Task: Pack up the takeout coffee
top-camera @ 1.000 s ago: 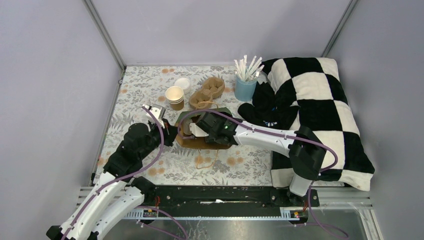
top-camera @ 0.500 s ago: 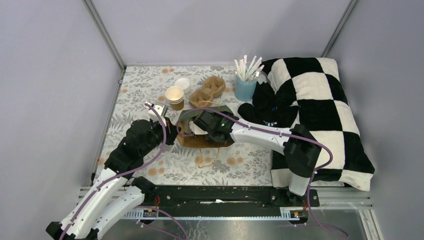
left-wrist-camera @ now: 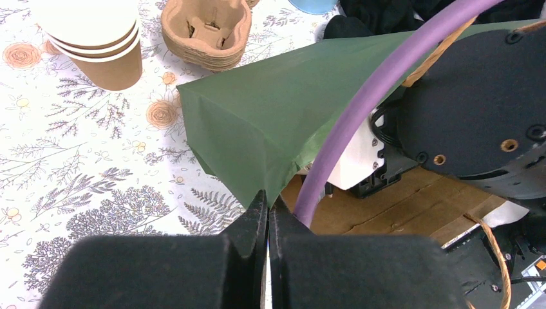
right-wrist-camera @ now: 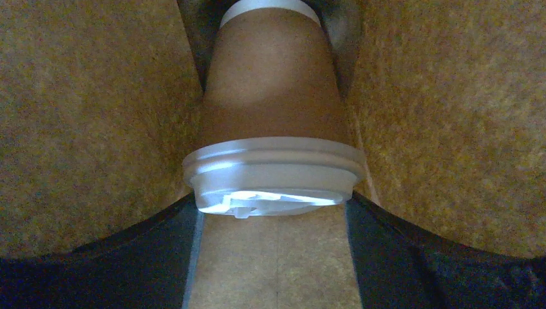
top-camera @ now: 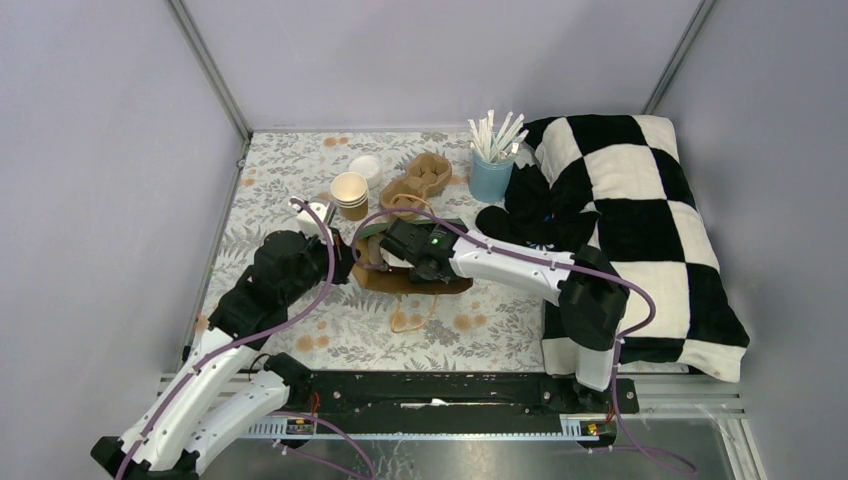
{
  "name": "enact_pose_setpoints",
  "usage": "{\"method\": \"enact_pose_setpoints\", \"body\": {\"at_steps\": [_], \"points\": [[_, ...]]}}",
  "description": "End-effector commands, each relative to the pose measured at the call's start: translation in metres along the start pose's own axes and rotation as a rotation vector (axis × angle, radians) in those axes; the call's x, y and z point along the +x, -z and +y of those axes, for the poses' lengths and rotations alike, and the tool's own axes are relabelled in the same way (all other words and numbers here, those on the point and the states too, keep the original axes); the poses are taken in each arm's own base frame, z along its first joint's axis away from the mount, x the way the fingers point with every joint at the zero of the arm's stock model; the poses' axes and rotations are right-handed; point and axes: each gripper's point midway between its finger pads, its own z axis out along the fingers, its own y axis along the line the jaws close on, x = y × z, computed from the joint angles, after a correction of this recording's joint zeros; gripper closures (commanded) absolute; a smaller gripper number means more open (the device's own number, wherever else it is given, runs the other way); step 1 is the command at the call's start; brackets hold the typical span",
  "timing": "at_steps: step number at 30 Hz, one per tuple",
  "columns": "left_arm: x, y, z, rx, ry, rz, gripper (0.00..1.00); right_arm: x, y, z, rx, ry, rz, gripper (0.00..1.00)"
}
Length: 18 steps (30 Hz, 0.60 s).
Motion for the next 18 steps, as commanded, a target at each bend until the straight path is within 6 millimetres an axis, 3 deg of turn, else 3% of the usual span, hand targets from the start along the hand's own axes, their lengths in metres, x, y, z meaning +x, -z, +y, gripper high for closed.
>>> {"method": "enact_pose_setpoints", "body": {"at_steps": [1, 9, 13, 18], "points": [[-0.034, 0.01, -0.012, 0.046, 0.006, -0.115, 1.0, 0.022, -0.007, 0.008, -0.022, 0.003, 0.143, 0.79], [-0.032, 0.013, -0.02, 0.093, 0.009, -0.111, 1.0, -0.002, -0.039, 0.031, -0.086, -0.022, 0.039, 0.72], [-0.03, 0.012, -0.017, 0.076, 0.014, -0.105, 1.0, -0.02, -0.031, 0.023, -0.058, -0.107, -0.114, 0.53], [-0.03, 0.012, -0.013, 0.051, 0.018, -0.103, 1.0, -0.022, -0.009, 0.004, -0.027, -0.176, -0.185, 0.44]]}}
